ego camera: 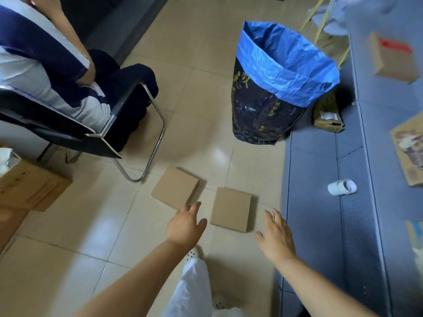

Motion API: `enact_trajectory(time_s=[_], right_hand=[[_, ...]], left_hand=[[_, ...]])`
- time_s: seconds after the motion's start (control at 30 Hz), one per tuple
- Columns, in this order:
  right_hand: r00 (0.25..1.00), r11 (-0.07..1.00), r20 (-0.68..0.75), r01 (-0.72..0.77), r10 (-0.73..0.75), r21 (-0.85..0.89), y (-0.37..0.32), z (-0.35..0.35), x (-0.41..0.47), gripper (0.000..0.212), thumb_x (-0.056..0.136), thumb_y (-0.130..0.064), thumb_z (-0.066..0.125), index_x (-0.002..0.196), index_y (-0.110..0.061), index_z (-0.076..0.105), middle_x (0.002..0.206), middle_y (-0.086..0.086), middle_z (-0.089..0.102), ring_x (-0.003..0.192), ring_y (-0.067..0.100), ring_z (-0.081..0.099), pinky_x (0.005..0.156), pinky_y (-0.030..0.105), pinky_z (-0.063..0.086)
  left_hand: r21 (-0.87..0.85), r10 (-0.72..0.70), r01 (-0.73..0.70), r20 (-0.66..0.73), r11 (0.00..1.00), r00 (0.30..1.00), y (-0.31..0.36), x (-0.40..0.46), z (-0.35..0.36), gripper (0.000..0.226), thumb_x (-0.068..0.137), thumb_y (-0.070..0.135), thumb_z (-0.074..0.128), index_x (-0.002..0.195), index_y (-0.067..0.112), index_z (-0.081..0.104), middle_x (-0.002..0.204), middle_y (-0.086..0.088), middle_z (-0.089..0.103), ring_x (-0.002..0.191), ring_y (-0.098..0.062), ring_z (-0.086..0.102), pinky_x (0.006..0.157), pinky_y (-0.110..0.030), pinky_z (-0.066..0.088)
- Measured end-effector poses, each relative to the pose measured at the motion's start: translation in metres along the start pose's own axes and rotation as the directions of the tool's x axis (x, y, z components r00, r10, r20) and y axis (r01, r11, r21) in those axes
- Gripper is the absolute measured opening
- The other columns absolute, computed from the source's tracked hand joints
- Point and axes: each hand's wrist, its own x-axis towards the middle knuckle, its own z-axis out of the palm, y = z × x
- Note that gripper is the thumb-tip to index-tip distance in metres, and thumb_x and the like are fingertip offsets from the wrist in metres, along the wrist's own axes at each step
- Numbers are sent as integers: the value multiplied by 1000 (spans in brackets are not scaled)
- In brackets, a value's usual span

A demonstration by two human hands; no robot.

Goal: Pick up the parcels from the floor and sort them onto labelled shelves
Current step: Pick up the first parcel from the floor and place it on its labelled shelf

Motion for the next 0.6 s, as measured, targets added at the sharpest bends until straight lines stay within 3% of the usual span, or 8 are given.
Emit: enact_trajectory(time_s=[0.3,0.6], right_hand=[[995,993,68,-83,77,85,8,47,121,59,88,-24,47,142,-12,25,153,11,22,136,27,30,110,34,26],[985,983,119,-143,129,118,60,172,261,57,86,-21,47,139,-11,31,141,10,40,126,27,40,108,36,29]], left_hand=[[62,-35,29,100,998,994,5,134,37,54,93,43,39,143,24,30,139,-5,43,127,-24,40,94,-36,42],[141,-70,45,176,989,982,-21,279,177,55,91,44,41,142,26,31,142,-4,42,126,-26,42,96,-37,40]])
